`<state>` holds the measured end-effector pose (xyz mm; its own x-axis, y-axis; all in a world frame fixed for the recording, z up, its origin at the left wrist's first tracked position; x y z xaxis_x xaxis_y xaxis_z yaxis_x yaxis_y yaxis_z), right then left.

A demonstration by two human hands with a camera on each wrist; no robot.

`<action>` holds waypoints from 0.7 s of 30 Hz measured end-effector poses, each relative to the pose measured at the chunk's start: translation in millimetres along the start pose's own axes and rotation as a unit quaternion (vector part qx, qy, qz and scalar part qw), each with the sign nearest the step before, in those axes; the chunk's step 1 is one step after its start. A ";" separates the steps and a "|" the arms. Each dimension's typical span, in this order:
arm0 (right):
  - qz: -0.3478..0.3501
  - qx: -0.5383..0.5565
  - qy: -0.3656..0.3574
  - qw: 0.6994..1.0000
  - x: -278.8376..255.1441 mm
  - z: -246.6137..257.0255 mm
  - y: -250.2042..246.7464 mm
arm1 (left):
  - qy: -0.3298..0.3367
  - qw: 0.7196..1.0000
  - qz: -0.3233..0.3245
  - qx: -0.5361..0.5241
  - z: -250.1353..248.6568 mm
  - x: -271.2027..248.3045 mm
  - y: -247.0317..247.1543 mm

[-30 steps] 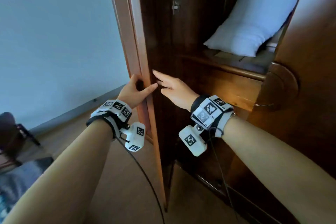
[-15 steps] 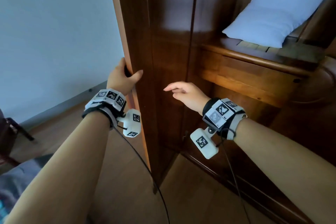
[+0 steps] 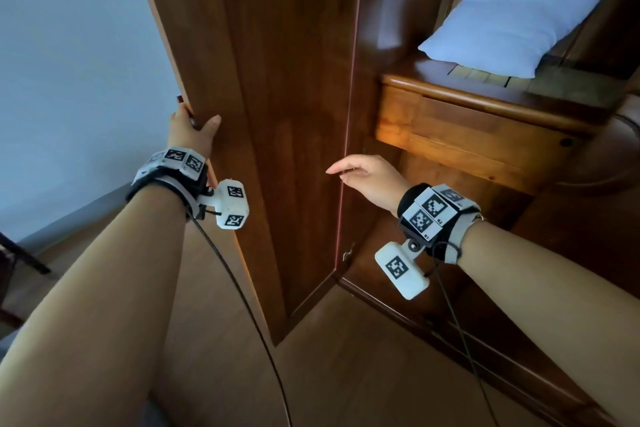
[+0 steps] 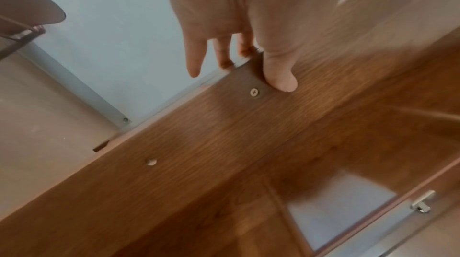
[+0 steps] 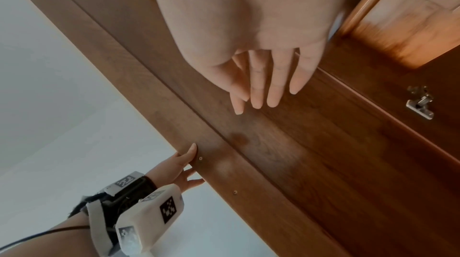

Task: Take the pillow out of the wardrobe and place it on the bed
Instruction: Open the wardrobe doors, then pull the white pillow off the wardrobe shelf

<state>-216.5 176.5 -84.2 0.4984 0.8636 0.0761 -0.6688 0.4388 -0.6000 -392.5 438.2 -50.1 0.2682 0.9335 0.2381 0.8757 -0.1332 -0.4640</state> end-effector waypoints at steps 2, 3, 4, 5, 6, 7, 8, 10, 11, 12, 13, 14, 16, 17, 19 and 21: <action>-0.014 0.005 -0.003 1.000 -0.8 -6.8 -10.4 | -0.014 1.000 -0.017 0.008 3.5 4.2 -0.9; -0.020 0.007 -0.005 1.000 -1.7 -10.3 -16.1 | -0.020 0.999 -0.031 0.012 4.2 4.1 -1.7; -0.025 0.010 -0.007 1.000 -2.5 -14.2 -22.3 | -0.024 0.998 -0.046 0.021 3.3 3.0 -2.4; -0.029 0.010 -0.007 0.999 -3.8 -18.3 -28.5 | -0.026 0.997 -0.063 0.033 2.1 0.5 -2.8; -0.033 0.009 -0.009 0.999 -5.4 -22.3 -34.9 | -0.028 0.995 -0.080 0.046 -0.4 -3.0 -2.4; -0.034 0.008 -0.008 0.999 -7.8 -26.5 -41.1 | -0.030 0.993 -0.097 0.060 -2.9 -7.7 -1.7; -0.034 0.009 -0.011 0.999 -10.3 -30.5 -47.1 | -0.028 0.990 -0.116 0.070 -7.6 -15.3 -0.7; -0.032 0.012 -0.018 0.999 -15.7 -36.5 -59.7 | -0.021 0.983 -0.168 0.066 -23.2 -34.6 -3.0; -0.031 0.013 -0.021 0.999 -19.1 -39.2 -66.6 | -0.017 0.978 -0.198 0.056 -32.6 -44.2 -5.4; -0.030 0.016 -0.024 0.999 -22.2 -42.5 -73.9 | -0.012 0.972 -0.228 0.048 -42.4 -53.8 -7.7; -0.029 0.020 -0.026 0.999 -25.4 -45.8 -81.6 | -0.011 0.966 -0.253 0.040 -52.0 -62.5 -9.5; -0.027 0.024 -0.027 0.999 -28.7 -49.7 -89.4 | -0.011 0.961 -0.275 0.030 -61.2 -70.3 -10.3; -0.022 0.027 -0.028 0.999 -35.0 -59.4 -105.7 | -0.002 0.955 -0.298 0.007 -82.9 -86.8 -5.6; -0.023 0.030 -0.030 0.999 -37.9 -65.1 -114.9 | -0.002 0.957 -0.291 -0.003 -92.2 -93.7 1.7; -0.034 0.036 -0.031 0.998 -41.2 -76.9 -135.7 | -0.015 0.970 -0.241 -0.007 -107.6 -101.9 27.1; -0.049 0.043 -0.026 0.998 -40.4 -90.9 -156.3 | -0.034 0.991 -0.126 0.023 -116.1 -102.6 71.4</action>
<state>-81.9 50.5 -65.9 0.5356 0.8264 0.1736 -0.6647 0.5394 -0.5169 -310.9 294.2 -8.6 0.0148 0.9560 0.2929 0.8920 0.1198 -0.4359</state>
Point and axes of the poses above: each hand's wrist, its own x-axis towards the middle knuckle, its own y-axis out of the palm, z = x × y, the point moved 9 cm from there along x, towards the middle knuckle, and after that the axes turned 2 degrees about -z, right-handed, at the moved point
